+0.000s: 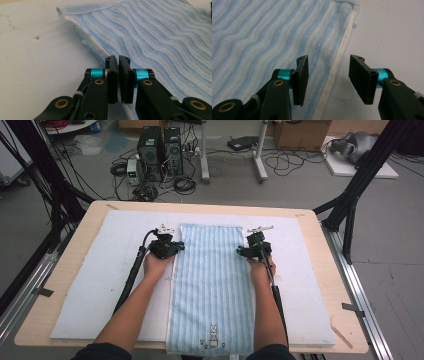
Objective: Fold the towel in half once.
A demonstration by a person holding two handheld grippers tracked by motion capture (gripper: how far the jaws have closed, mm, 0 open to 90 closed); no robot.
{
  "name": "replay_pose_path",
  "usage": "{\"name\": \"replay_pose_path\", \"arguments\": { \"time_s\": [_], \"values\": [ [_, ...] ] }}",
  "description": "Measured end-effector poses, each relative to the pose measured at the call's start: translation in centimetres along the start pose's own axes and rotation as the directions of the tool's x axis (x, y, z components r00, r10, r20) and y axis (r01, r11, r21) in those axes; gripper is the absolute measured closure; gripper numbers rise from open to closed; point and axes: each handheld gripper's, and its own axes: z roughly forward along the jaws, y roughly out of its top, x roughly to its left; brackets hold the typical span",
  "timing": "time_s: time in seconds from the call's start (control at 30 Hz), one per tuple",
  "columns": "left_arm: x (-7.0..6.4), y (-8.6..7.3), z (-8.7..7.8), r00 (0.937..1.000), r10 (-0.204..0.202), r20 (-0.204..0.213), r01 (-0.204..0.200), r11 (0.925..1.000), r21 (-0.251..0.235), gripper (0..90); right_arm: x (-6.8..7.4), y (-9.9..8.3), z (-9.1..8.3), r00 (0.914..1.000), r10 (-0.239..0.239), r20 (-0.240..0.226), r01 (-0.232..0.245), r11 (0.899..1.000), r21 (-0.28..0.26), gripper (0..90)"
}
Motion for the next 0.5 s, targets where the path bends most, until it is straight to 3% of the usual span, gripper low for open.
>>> {"name": "replay_pose_path", "arguments": {
  "time_s": [0.03, 0.13, 0.17, 0.27, 0.37, 0.5],
  "values": [
    [0.0, 0.0, 0.0, 1.0, -0.001, 0.002, 0.001, 1.0, -0.001, 85.7, 0.1, 0.0, 0.2, 1.0, 0.0, 0.001, 0.0, 1.0, -0.001, 53.2],
    [0.1, 0.0, 0.0, 0.9999, -0.009, 0.005, 0.009, 1.0, 0.0, 85.8, 0.1, 0.0, 0.1, 0.9995, -0.021, -0.024, 0.021, 1.0, -0.009, 78.5],
    [0.2, 0.0, 0.0, 0.9997, -0.022, 0.012, 0.022, 0.9997, -0.007, 85.9, 0.3, 0.1, 0.0, 0.9991, -0.042, -0.003, 0.042, 0.999, -0.006, 83.6],
    [0.6, 0.0, -0.2, 0.9978, -0.058, 0.032, 0.059, 0.9982, -0.012, 86.0, 0.5, 0.2, -0.2, 0.9984, -0.057, -0.001, 0.057, 0.998, -0.004, 84.8],
    [1.0, -0.2, -0.7, 0.9912, -0.119, 0.058, 0.121, 0.9922, -0.029, 86.1, 0.4, 0.3, -0.8, 0.9977, -0.067, -0.01, 0.067, 0.998, -0.013, 84.9],
    [1.0, 0.2, -1.6, 0.9876, -0.131, 0.087, 0.135, 0.99, -0.041, 86.1, 0.5, 0.5, -1.8, 0.9978, -0.058, -0.032, 0.056, 0.997, -0.047, 84.9]
  ]
}}
